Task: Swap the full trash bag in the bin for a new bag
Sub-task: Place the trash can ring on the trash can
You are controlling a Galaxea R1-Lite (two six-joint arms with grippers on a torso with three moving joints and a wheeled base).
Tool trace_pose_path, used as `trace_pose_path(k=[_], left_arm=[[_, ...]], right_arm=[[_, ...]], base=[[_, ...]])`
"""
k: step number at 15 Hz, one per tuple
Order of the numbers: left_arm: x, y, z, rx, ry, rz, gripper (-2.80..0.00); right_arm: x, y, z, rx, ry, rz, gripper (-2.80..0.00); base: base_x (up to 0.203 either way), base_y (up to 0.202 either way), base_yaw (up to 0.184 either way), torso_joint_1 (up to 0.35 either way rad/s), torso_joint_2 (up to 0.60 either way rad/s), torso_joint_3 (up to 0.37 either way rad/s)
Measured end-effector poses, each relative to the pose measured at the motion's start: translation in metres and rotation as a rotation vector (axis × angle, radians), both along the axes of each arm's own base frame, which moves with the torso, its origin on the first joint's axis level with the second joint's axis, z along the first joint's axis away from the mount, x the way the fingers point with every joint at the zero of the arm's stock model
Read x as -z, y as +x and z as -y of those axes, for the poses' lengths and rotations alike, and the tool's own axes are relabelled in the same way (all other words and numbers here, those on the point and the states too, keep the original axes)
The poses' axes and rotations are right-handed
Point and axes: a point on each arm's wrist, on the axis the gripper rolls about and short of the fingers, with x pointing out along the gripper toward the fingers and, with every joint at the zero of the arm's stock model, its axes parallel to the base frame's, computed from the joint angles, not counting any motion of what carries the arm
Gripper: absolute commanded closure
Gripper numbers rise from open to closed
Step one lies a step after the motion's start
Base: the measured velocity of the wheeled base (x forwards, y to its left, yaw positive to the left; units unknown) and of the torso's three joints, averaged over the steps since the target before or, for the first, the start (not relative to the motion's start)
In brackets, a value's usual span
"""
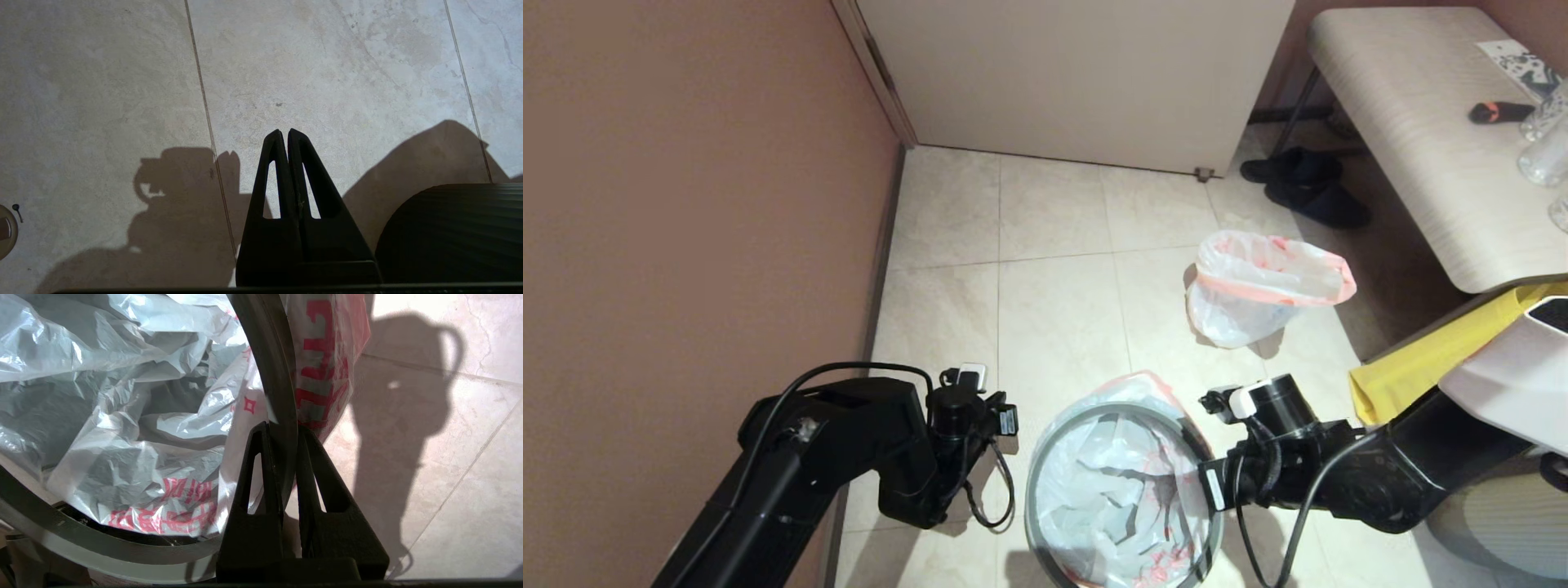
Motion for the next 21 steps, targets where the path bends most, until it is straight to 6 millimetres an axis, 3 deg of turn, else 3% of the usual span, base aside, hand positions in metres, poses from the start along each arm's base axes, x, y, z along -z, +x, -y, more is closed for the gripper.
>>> trace_pose_path(k=[6,15,21], left_arm=[[0.000,0.000,0.000,0.000,-0.001,0.000,0.00],[0.000,0.000,0.000,0.000,0.000,0.001,0.00],[0.000,0.000,0.000,0.000,0.000,0.001,0.00]], right_arm=[[0.017,0.008,-0.003,0.034,-0.025,0.039,0.00],[-0.020,-0.006,-0.002,0.024,-0.013,0.154,0.00],[-0.016,0.003,0.008,0.052,-0.025,0.156,0.00]], base=[[0.000,0.000,0.000,0.000,0.00,0.000],[0.000,0.000,0.000,0.000,0.00,0.000],[0.000,0.000,0.000,0.000,0.00,0.000]])
